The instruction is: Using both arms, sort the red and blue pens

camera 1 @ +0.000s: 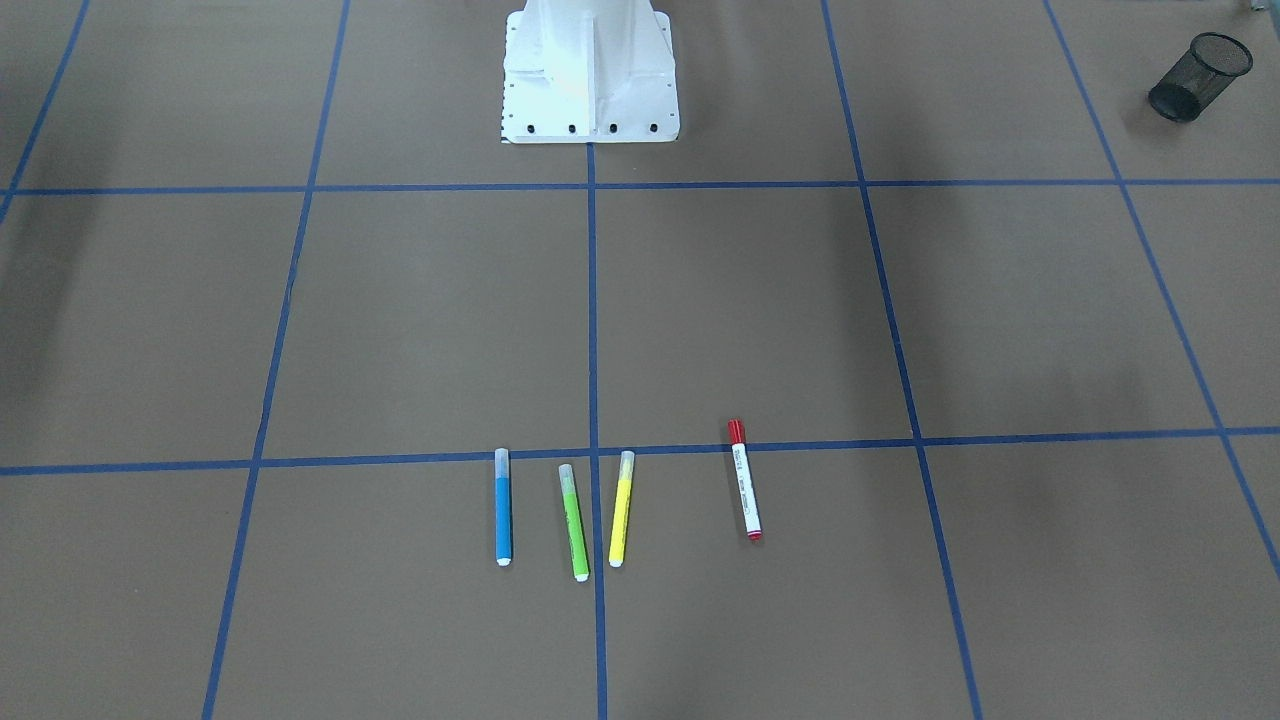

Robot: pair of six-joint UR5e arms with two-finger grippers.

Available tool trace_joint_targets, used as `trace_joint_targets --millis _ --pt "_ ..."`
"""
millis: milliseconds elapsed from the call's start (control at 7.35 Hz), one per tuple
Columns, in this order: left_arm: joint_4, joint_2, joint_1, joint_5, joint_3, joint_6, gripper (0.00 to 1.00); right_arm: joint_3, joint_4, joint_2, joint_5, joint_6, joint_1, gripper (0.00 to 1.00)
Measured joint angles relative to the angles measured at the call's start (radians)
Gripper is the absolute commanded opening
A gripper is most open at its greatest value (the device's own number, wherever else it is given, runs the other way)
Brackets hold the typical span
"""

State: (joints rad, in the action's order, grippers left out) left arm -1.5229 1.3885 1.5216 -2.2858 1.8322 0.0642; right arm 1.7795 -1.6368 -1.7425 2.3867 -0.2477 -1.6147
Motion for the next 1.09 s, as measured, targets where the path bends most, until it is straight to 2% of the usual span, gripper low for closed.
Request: trace_joint_targets --millis 1089 --pt "0.001 0.003 -0.001 -0.004 0.013 0.001 1.0 0.005 0.0 0.011 -0.006 -0.01 0.0 1.0"
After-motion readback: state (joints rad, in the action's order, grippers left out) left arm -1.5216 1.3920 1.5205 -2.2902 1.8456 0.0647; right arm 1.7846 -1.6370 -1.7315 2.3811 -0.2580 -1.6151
